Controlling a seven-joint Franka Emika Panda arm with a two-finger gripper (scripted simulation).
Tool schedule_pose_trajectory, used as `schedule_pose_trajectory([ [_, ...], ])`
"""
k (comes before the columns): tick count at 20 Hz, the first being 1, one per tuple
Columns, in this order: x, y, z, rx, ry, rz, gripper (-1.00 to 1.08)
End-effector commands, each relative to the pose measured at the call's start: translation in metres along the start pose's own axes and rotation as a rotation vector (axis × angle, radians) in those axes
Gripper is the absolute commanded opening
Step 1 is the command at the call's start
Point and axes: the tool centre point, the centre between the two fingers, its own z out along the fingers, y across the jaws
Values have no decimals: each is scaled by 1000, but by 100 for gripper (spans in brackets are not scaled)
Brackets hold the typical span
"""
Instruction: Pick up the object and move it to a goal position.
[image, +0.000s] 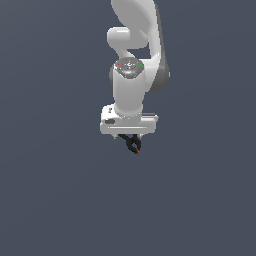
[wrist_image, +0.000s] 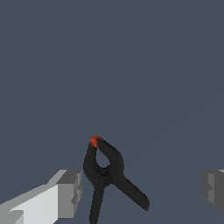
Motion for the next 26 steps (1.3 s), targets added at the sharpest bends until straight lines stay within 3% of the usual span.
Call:
schedule_pose_trajectory([
  [1, 0, 0, 0, 0, 0, 0, 100],
  [11, -8, 19, 5, 15, -23, 19, 100],
  [26, -28, 4, 41, 11, -16, -97, 100],
])
